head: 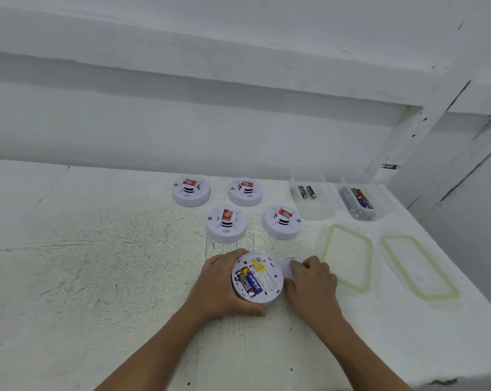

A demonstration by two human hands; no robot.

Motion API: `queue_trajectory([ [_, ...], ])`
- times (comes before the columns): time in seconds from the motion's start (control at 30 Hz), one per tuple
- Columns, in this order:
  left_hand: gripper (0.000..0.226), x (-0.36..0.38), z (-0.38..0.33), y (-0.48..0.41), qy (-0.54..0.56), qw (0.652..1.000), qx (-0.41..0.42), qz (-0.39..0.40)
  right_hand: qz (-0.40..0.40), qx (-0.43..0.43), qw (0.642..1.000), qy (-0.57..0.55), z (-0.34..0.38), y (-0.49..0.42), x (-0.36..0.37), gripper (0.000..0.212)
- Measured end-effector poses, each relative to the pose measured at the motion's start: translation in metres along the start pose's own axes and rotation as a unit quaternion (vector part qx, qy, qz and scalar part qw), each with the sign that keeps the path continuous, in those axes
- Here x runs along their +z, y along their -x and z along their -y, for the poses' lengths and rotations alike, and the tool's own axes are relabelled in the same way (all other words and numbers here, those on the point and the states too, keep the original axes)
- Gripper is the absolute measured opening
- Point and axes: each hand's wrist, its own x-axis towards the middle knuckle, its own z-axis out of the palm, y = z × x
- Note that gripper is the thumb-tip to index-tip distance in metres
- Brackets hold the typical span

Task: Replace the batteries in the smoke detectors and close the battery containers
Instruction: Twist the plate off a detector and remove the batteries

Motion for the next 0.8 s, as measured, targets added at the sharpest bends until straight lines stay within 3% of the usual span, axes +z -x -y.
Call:
queue_trajectory([
  [0.13,0.102,0.002,0.003,0.000,-0.003,1.000,-0.008,0.000,0.010,0.000,0.990,-0.141,0.000,-0.013,-0.010,0.029],
  [0.2,0.102,0.002,0.002,0.000,-0.005,1.000,-0.007,-0.002,-0.011,-0.022,0.962,-0.271,0.005,-0.016,-0.021,0.021],
  [0.27,0.098,0.000,-0.001,0.000,-0.001,1.000,-0.002,-0.005,0.014,-0.079,0.941,-0.330,0.014,-0.017,-0.032,0.012],
  [0.47,0.085,-0.002,-0.007,-0.001,0.013,0.999,0.023,-0.018,0.099,-0.226,0.929,-0.275,0.036,-0.021,-0.035,0.013],
  [0.8,0.083,-0.003,-0.010,0.000,-0.018,1.000,-0.002,-0.020,0.102,-0.302,0.924,-0.211,0.044,-0.031,-0.032,0.004],
])
